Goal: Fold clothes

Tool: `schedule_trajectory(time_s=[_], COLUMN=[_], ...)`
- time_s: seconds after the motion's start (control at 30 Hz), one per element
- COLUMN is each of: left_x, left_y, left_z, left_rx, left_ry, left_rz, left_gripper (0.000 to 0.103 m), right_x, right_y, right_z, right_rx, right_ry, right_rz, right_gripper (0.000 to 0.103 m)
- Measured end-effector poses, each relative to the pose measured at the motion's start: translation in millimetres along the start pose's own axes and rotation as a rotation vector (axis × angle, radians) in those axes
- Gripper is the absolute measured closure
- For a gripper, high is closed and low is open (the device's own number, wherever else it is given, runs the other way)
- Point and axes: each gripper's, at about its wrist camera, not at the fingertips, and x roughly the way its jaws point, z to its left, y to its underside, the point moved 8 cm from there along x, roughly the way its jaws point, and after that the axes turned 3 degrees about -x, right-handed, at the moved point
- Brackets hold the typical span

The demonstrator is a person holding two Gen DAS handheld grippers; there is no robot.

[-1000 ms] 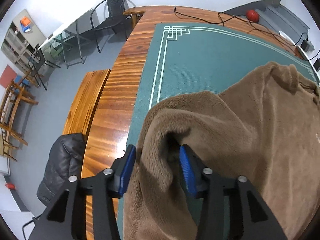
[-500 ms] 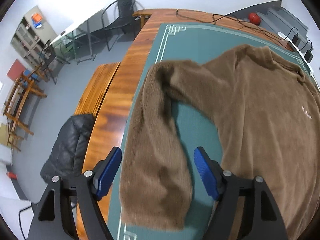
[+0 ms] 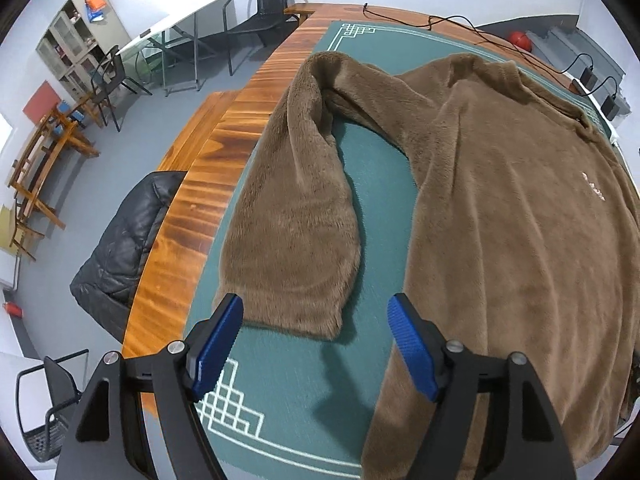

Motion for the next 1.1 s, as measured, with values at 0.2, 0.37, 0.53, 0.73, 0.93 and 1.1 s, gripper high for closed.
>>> schedule_trajectory(time_s=[0.2, 0.37, 0.53, 0.73, 0.93, 1.1], left_x=[-11, -11, -7, -4, -7, -8], left_y=[19, 38, 60, 80, 93, 99], left_z=[-9, -23, -32, -32, -28, -15], left_rx=[0.011, 0.031, 0.05, 0.072, 0.094, 0.069], left_ry=[0.005, 0.021, 0.026, 0.023, 0.019, 0.002], left_rz=[-0.004, 0.016, 0.043, 0.067, 0.072, 0.077], left_gripper=[0.024, 0.024, 0.024, 0.024, 0.024, 0.024], right_x=[7, 10, -11, -54, -47, -60], right_y=[8, 4, 4, 22, 15, 8], right_z=[-25, -41, -95, -205, -205, -126], right_rx=[0.159, 0.277, 0.415, 0.608, 0.545, 0.411], right_ry=[0.014, 0.055, 0.226, 0.445, 0.391, 0.263], right_rz=[-0.017, -0.043, -0.102, -0.153, -0.131, -0.234], right_gripper=[0.024, 0.071, 0.081, 0.083, 0.078, 0.017])
